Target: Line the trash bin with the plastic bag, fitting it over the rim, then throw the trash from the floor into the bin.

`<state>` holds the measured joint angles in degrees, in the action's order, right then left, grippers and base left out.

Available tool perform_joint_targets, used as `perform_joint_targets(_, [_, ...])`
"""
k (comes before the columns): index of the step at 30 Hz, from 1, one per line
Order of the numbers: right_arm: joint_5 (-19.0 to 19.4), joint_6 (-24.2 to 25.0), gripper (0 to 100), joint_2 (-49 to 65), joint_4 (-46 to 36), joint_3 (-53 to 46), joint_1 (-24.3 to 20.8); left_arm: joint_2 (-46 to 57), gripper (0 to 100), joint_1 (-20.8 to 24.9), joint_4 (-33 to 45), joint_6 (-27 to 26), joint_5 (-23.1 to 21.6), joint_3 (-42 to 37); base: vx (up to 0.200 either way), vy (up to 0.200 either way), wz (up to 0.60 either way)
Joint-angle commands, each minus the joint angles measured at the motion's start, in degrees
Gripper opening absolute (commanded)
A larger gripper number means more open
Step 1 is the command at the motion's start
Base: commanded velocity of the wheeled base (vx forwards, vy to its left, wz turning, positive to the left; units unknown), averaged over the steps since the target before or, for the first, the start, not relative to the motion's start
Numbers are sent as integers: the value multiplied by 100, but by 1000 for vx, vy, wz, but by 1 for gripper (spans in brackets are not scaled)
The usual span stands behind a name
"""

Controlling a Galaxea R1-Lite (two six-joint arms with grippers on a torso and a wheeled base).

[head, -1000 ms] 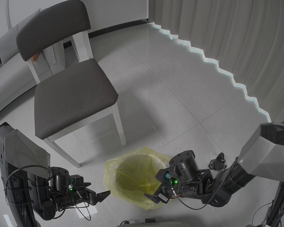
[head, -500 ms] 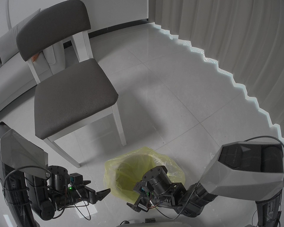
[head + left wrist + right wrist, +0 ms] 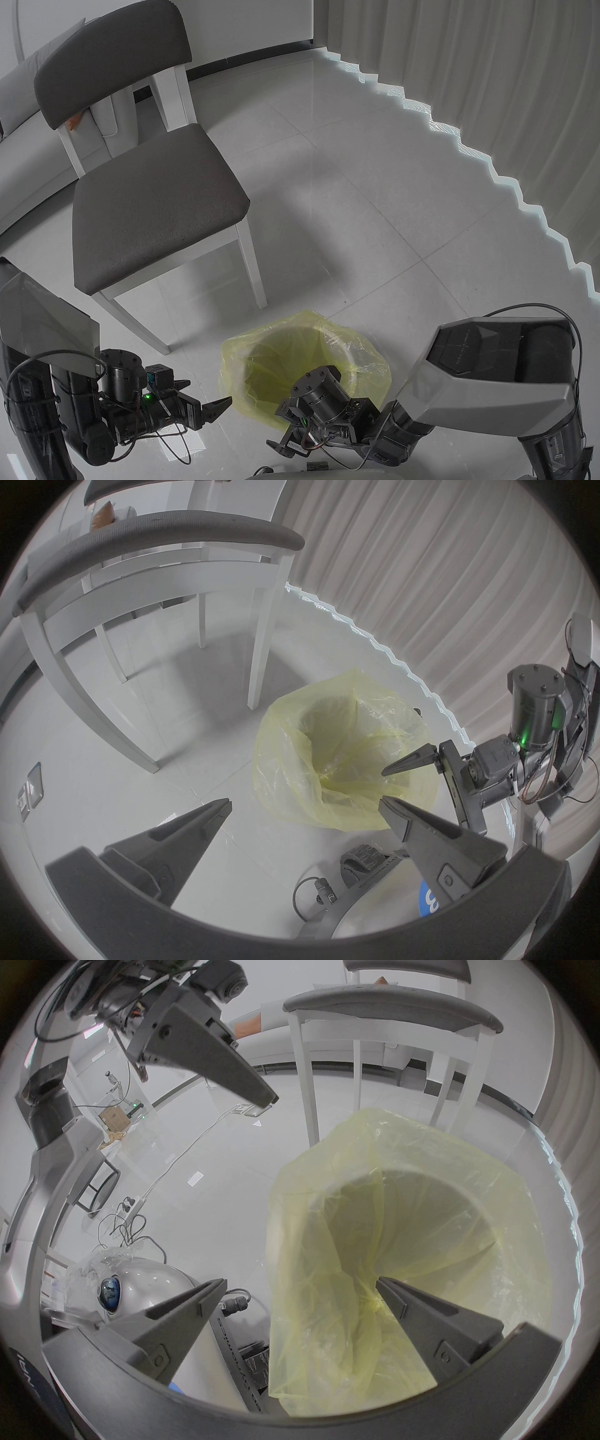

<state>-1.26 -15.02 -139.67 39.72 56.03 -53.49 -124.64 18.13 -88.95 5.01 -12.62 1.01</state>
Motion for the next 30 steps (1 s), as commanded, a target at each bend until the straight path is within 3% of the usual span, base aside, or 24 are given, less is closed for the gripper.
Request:
perform_joint_targets(1, [3,-71,100,-157,27,57,23,18,100,-37,-105,9,5,-101,0,0,0])
perform_joint_targets(2, [3,-107,100,-157,27,57,32,18,100,-37,-105,9,5,-101,0,0,0])
perform_joint_targets(3, [3,-115,0,-157,27,57,32,18,100,-37,-105,18,5,-101,0,0,0])
perform_joint_targets(15, [-15,-63,0,-113,27,-4,32,89,100,-134,-105,26,-4,-101,0,0,0])
perform_joint_targets(21, [11,-27,0,229,1,-347,-179,106,100,-204,-105,26,-30,-101,0,0,0])
perform_joint_targets(30, [389,386,0,537,-34,-681,-504,80,100,-213,-105,26,-39,-101,0,0,0])
